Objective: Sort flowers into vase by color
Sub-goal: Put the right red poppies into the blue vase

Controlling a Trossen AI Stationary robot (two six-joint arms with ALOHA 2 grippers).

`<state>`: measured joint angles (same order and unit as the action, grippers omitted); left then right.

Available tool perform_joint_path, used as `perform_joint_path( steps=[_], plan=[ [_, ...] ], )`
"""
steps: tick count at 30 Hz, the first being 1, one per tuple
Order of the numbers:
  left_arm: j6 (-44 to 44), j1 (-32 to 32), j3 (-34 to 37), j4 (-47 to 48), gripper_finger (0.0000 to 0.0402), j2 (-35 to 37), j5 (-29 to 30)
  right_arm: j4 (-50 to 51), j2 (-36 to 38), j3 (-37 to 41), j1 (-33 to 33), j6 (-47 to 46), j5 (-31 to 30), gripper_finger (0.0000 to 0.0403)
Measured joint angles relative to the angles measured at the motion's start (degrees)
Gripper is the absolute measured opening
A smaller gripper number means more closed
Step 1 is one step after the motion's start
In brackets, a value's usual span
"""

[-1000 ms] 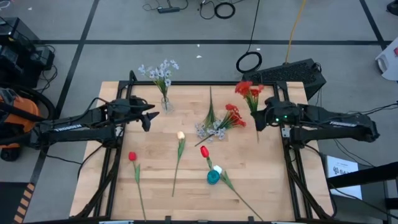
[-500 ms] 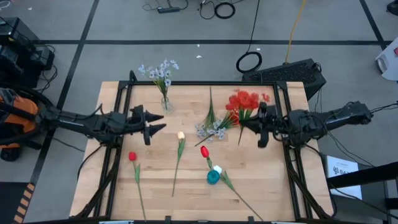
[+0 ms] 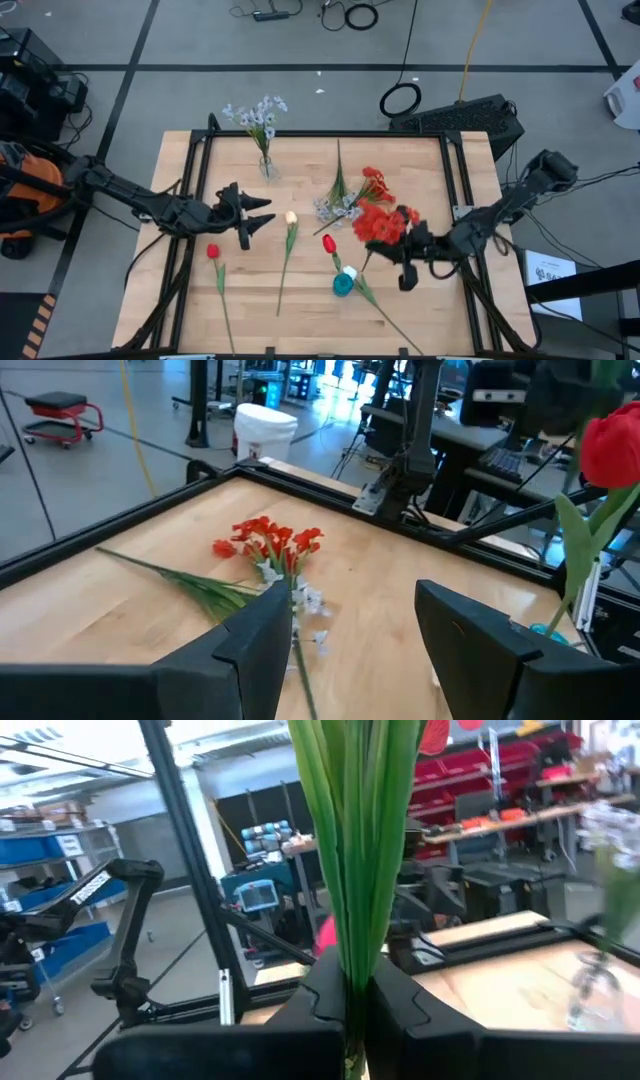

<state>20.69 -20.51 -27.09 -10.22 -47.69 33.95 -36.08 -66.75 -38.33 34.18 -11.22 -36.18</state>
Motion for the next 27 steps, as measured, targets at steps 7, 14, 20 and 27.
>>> perform_joint_path(
  steps=[7,14,20,27],
  plan=[
    [0.1,-0.3,0.0,-1.8,0.0217,-1.0,0.0,-13.8,-10.8,0.0,0.2,0.3,0.4,0.0],
    [0.1,-0.3,0.0,-2.1,0.0217,-1.0,0.0,-19.5,-16.2,0.0,1.5,1.5,0.4,0.0],
    [0.0,-0.3,0.0,-2.4,0.0217,-1.0,0.0,-20.9,-20.1,0.0,1.6,3.7,0.3,0.0],
    [0.0,-0.3,0.0,-2.4,0.0217,-1.0,0.0,-26.3,-20.6,-0.5,1.7,6.1,0.2,0.0]
  ],
)
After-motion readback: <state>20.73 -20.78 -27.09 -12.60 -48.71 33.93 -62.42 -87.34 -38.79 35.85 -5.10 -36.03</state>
